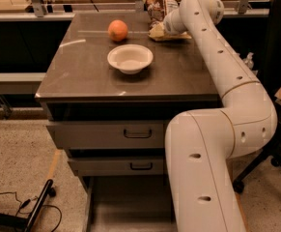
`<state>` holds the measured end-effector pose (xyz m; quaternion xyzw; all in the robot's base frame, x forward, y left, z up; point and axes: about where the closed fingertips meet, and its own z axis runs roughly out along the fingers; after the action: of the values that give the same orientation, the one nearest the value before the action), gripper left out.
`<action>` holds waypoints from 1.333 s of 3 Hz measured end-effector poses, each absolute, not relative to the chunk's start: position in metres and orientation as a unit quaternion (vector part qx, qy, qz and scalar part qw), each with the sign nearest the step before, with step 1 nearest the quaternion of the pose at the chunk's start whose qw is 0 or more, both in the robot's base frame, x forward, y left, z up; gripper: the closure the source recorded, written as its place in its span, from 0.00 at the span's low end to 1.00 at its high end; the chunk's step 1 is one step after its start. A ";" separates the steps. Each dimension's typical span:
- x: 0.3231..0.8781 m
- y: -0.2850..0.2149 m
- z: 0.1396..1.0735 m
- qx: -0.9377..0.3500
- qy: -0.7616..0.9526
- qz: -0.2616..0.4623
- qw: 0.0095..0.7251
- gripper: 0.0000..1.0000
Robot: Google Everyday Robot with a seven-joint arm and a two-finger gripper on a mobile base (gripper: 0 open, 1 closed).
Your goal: Place brown chip bag into bottom drawer
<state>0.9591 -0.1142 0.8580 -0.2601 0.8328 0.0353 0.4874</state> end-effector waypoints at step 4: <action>0.959 -0.114 0.859 -0.260 0.833 0.036 0.488 1.00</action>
Offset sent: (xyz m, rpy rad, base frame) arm 0.0000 0.0000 0.0001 0.0000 0.0000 0.0000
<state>0.9588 -0.1144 0.8587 -0.2600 0.8326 0.0356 0.4877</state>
